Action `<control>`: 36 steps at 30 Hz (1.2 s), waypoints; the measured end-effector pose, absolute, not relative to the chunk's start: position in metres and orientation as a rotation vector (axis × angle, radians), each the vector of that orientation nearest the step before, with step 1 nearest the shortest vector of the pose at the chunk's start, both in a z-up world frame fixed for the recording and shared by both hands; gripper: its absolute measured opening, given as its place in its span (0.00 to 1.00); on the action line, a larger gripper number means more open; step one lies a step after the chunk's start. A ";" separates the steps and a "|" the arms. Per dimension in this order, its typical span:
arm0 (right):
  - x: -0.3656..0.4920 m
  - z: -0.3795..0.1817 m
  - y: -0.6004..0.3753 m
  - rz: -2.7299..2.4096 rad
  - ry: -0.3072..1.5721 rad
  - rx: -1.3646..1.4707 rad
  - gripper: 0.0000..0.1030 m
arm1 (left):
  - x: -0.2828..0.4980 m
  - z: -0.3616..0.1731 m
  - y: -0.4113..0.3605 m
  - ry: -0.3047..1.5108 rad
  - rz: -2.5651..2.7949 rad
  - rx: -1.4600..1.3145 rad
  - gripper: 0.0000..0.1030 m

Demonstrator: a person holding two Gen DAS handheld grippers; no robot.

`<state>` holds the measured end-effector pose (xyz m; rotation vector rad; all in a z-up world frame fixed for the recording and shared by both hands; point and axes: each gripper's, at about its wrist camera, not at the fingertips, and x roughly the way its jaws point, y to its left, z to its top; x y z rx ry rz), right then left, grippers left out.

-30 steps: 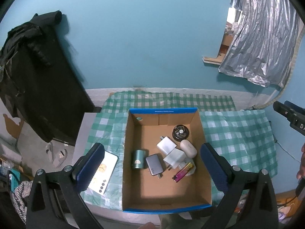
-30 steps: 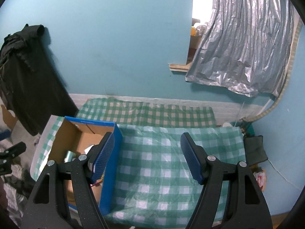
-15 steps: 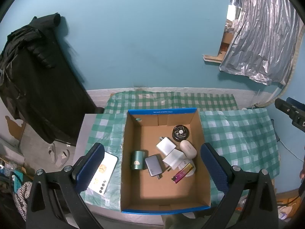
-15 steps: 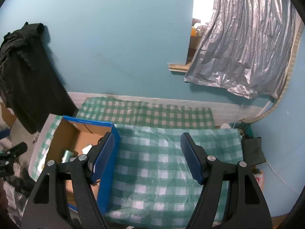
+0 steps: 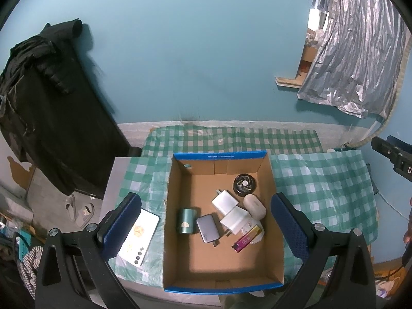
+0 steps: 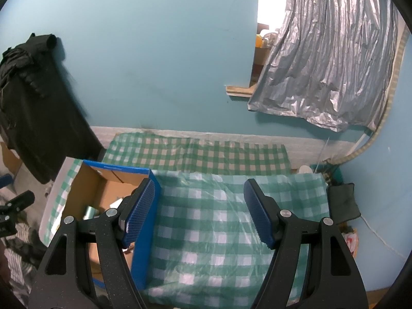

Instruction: Organize rigid objects

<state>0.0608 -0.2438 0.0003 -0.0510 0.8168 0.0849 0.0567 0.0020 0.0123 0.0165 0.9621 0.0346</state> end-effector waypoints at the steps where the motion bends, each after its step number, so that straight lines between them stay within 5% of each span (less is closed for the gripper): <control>1: 0.061 0.000 -0.244 0.086 0.818 -0.050 0.69 | 0.057 0.012 0.002 0.964 0.034 0.015 0.99; 36: 0.062 -0.006 -0.240 0.085 0.846 -0.044 0.69 | 0.055 0.011 0.005 0.962 0.073 0.036 0.99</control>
